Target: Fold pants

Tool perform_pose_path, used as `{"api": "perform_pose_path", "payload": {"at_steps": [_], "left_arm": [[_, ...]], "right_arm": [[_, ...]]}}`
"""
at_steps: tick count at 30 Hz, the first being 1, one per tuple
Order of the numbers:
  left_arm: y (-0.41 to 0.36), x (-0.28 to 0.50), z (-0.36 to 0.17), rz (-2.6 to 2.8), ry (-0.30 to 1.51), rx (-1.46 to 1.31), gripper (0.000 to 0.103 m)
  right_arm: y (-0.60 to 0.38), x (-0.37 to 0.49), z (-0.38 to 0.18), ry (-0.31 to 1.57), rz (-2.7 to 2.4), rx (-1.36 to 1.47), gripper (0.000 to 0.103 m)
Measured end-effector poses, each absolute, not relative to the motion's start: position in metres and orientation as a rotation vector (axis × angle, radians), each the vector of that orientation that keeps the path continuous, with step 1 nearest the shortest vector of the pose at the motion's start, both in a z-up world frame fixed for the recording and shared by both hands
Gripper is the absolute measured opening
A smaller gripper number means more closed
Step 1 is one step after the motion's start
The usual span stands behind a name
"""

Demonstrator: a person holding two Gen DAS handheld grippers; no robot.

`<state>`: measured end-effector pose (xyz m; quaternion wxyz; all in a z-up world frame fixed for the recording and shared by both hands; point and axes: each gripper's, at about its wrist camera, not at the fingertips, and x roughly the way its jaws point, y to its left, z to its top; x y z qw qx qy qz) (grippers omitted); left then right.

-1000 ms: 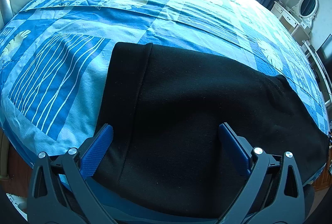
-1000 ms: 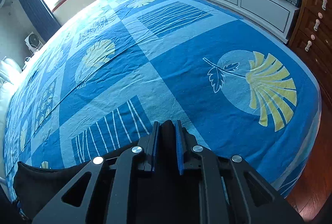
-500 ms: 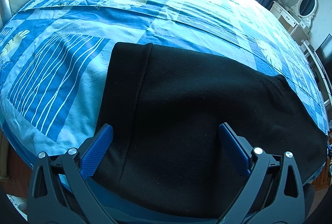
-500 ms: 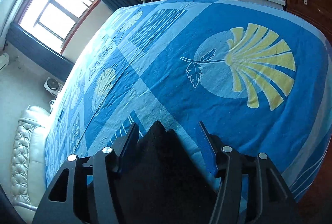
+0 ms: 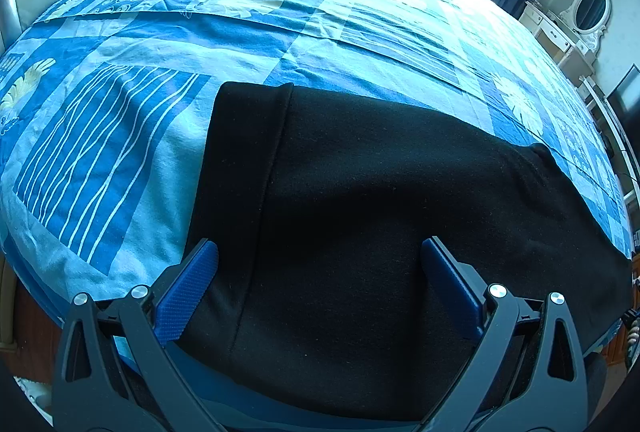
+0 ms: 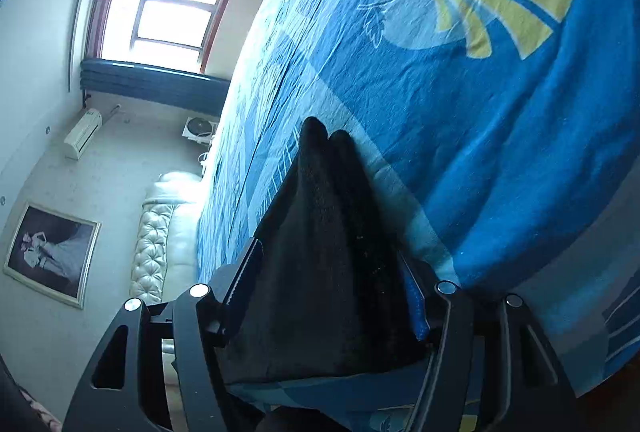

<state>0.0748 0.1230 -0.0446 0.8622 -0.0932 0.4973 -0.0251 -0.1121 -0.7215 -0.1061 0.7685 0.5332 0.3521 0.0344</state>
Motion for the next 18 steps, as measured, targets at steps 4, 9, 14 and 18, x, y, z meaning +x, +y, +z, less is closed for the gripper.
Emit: {"api": "perform_pose_path", "payload": {"at_steps": [4, 9, 14, 18], "left_arm": [[0.123, 0.075, -0.045, -0.047, 1.043, -0.197, 0.101], [0.123, 0.076, -0.045, -0.049, 1.044, -0.197, 0.101], [0.125, 0.078, -0.045, -0.058, 1.049, -0.196, 0.101], [0.125, 0.076, -0.045, -0.062, 1.043, -0.194, 0.101]], "right_arm": [[-0.705, -0.096, -0.095, 0.824, -0.007, 1.045, 0.054], [-0.676, -0.083, -0.086, 0.839, -0.048, 0.998, 0.031], [-0.638, -0.074, -0.062, 0.736, -0.031, 1.020, 0.028], [-0.611, -0.070, -0.027, 0.638, 0.035, 1.017, 0.028]]}}
